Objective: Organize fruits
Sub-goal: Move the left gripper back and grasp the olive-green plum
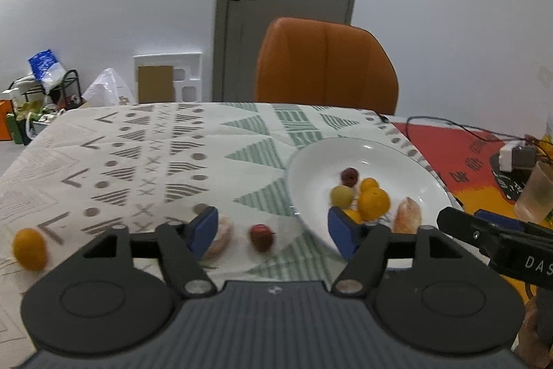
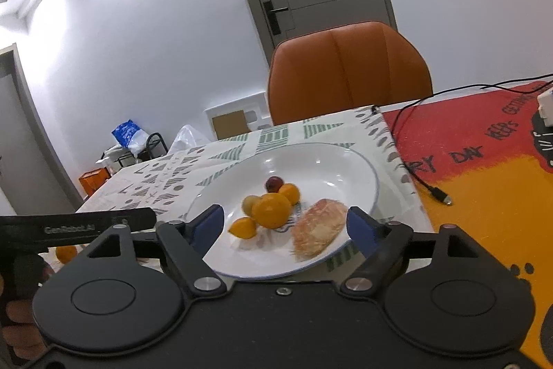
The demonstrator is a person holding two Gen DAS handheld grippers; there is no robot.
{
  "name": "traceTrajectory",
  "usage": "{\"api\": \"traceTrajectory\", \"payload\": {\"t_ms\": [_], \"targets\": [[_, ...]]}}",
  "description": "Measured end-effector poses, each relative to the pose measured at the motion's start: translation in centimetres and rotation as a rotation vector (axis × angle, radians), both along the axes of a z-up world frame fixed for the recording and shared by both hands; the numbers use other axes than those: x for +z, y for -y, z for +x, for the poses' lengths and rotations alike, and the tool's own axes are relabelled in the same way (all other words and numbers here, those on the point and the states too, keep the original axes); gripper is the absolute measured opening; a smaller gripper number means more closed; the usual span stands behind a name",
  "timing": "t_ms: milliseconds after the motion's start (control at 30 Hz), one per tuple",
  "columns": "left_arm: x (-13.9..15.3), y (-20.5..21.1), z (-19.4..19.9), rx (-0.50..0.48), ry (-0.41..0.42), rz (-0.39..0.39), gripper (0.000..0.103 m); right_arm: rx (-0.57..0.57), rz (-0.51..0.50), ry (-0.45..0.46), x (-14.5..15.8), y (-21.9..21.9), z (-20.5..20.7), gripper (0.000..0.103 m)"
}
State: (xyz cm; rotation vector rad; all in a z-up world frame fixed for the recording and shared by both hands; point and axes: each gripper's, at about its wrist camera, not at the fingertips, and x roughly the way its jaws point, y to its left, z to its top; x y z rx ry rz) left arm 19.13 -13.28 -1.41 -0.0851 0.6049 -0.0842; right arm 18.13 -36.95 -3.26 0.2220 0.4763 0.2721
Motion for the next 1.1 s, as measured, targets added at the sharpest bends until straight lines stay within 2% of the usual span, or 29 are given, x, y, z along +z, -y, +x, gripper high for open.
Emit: {"api": "traceTrajectory", "payload": {"t_ms": [67, 200, 233, 533, 833, 933, 1000, 1067, 1100], "targets": [[0.1, -1.1, -0.6, 0.018, 0.007, -0.005, 0.076, 0.005, -0.015, 0.007, 0.3, -0.8, -0.2, 0.092], [0.0, -3.4, -1.9, 0.052, 0.013, -0.001, 0.080, 0.018, -0.017, 0.014, 0.5, -2.4, -0.6, 0.098], [-0.2, -4.0, -2.2, 0.066, 0.015, 0.000, 0.081, 0.023, -0.020, 0.015, 0.6, -2.9, -0.6, 0.103], [-0.9, -8.7, -4.3, 0.169, 0.019, -0.026, 0.082, 0.082, -0.089, 0.020, 0.4, -8.1, -1.1, 0.103], [-2.0, -12.5, -6.0, 0.228, 0.021, -0.073, 0.082, 0.161, -0.099, -0.009, -0.3, -11.7, -1.2, 0.103], [-2.4, -13.1, -6.4, 0.235, 0.020, -0.083, 0.082, 0.167, -0.153, 0.008, -0.4, -13.1, -1.5, 0.102], [-2.6, -13.3, -6.5, 0.222, 0.015, -0.095, 0.081, 0.180, -0.175, 0.016, -0.5, -13.8, -1.6, 0.095], [-2.9, -13.3, -6.6, 0.196, 0.018, -0.110, 0.080, 0.200, -0.176, 0.002, -0.7, -14.4, -1.4, 0.082], [-3.0, -13.2, -6.6, 0.186, 0.015, -0.113, 0.080, 0.204, -0.177, -0.005, -0.8, -14.5, -1.3, 0.079]]}}
